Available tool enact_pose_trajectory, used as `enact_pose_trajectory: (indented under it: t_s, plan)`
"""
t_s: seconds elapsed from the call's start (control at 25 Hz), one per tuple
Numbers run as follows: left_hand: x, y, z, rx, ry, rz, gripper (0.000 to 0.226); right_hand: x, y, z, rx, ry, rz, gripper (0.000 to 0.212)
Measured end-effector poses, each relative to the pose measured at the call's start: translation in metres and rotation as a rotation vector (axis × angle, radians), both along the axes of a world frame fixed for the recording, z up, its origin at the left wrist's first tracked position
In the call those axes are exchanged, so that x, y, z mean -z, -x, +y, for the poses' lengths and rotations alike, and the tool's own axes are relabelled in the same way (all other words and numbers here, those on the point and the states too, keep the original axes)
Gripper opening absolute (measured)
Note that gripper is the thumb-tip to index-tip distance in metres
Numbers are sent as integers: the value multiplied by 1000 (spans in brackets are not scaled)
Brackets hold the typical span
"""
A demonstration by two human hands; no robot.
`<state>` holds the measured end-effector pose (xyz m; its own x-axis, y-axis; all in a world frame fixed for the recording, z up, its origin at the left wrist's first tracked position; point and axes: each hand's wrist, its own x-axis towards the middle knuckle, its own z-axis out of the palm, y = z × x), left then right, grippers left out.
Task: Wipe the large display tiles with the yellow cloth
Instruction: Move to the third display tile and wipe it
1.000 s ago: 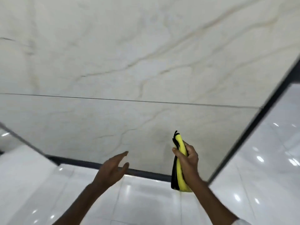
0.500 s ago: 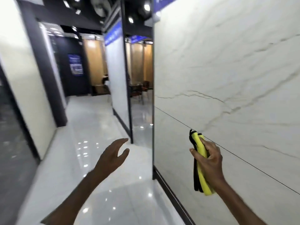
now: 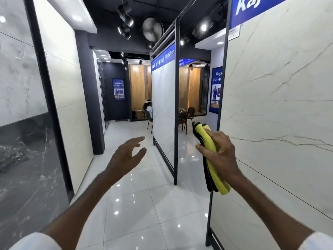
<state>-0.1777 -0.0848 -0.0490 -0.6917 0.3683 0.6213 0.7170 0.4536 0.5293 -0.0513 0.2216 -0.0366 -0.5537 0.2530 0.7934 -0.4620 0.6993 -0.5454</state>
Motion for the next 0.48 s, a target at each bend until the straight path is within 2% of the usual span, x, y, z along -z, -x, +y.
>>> enact_pose_trajectory:
  t_s: [0.2,0.48]
  plan:
    - [-14,111,42,-23,25,81,48,-16,130,31,-63,-97,71,61]
    - [-76,267,81,-201,97,206,46,-76,343,85,-146,-71,143,63]
